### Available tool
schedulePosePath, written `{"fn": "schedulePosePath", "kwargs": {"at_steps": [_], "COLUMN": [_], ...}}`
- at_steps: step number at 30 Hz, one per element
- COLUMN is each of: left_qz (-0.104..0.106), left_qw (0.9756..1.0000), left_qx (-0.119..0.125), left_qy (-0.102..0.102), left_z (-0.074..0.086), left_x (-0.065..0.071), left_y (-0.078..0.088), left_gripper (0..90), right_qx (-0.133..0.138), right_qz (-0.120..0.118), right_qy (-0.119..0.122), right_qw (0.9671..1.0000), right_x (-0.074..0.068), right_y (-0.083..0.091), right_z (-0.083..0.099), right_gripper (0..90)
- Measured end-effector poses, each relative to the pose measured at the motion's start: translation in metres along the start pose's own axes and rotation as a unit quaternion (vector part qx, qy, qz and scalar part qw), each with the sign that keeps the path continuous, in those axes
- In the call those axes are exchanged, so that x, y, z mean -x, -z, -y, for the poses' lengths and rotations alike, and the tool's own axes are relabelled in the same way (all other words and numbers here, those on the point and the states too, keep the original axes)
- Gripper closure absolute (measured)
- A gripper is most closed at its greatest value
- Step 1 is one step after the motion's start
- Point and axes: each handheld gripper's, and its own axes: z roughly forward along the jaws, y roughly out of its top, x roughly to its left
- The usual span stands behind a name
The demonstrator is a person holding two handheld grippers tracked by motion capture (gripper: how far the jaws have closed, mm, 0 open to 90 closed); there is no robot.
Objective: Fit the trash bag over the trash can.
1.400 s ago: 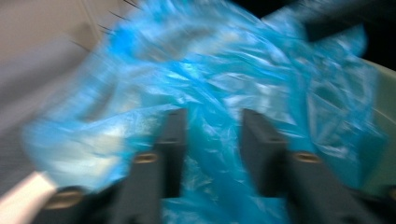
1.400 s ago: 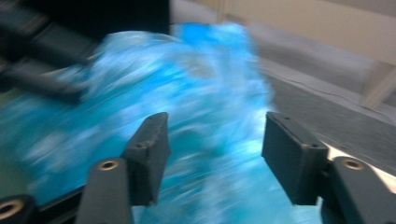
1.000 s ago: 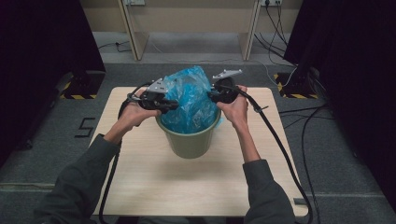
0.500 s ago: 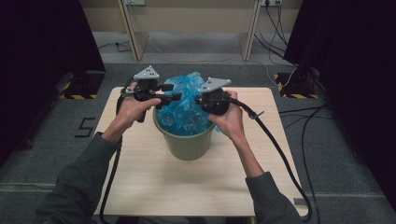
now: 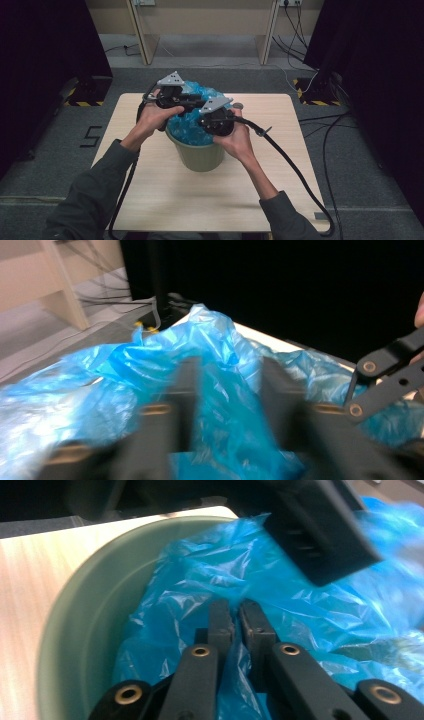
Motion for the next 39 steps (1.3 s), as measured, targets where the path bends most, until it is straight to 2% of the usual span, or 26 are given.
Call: {"fn": "schedulePosePath", "kwargs": {"at_steps": [1,2,3,4,5,7,8,9,13,17,18,19,20,25,28,35,39], "left_qz": [0.003,-0.006,-0.006,-0.007,-0.007,-0.013,-0.013,-0.014,-0.02,-0.019,-0.021,-0.021,-0.021,-0.022,-0.019,-0.019,-0.027], "left_qw": [1.0,0.9997,0.9997,0.9993,0.9993,0.999,0.999,0.999,0.9989,0.999,0.999,0.999,0.9989,0.9988,0.9988,0.9987,0.9983], "left_qx": [0.002,-0.004,-0.004,-0.003,-0.003,-0.002,-0.001,0.0,0.002,0.006,0.004,0.004,0.004,0.005,0.011,0.017,0.017], "left_qy": [-0.006,-0.023,-0.023,-0.036,-0.036,-0.042,-0.043,-0.041,-0.041,-0.039,-0.039,-0.039,-0.041,-0.043,-0.044,-0.044,-0.05], "left_z": [0.001,0.004,0.004,0.007,0.007,0.012,0.014,0.019,0.032,0.039,0.042,0.042,0.045,0.049,0.055,0.067,0.076], "left_x": [0.0,0.0,0.0,0.0,0.0,-0.002,-0.004,-0.006,-0.008,-0.008,-0.008,-0.008,-0.008,-0.006,-0.003,0.002,0.004], "left_y": [0.0,0.003,0.003,0.011,0.011,0.022,0.027,0.038,0.056,0.063,0.065,0.065,0.067,0.072,0.077,0.085,0.09], "left_gripper": [80.4,89.1,89.5,89.6,89.7,89.7,89.7,89.7,89.7,89.6,89.6,89.7,89.7,89.6,89.5,89.5,89.5], "right_qx": [0.0,0.004,0.004,0.014,0.014,0.023,0.028,0.04,0.045,0.045,0.05,0.05,0.052,0.042,0.035,0.034,0.027], "right_qz": [0.0,0.004,0.004,0.015,0.015,0.04,0.05,0.057,0.084,0.084,0.079,0.079,0.07,0.074,0.078,0.087,0.095], "right_qy": [0.0,-0.004,-0.004,-0.02,-0.02,-0.027,-0.039,-0.071,-0.105,-0.122,-0.133,-0.133,-0.141,-0.139,-0.128,-0.136,-0.127], "right_qw": [1.0,1.0,1.0,0.9996,0.9996,0.9986,0.9976,0.995,0.9898,0.9879,0.9866,0.9866,0.9862,0.9866,0.9881,0.9863,0.9869], "right_x": [0.0,-0.001,-0.001,0.002,0.002,0.008,0.012,0.021,0.038,0.045,0.046,0.046,0.047,0.045,0.038,0.039,0.038], "right_y": [0.0,0.003,0.003,0.012,0.012,0.024,0.031,0.043,0.058,0.062,0.062,0.062,0.063,0.062,0.065,0.073,0.073], "right_z": [0.0,-0.001,-0.001,-0.002,-0.002,-0.002,-0.001,0.001,0.01,0.018,0.022,0.022,0.026,0.031,0.035,0.046,0.056], "right_gripper": [82.6,74.9,74.9,63.0,63.0,54.6,51.1,45.5,41.2,39.0,37.7,37.7,37.3,36.0,35.3,37.0,37.3]}}
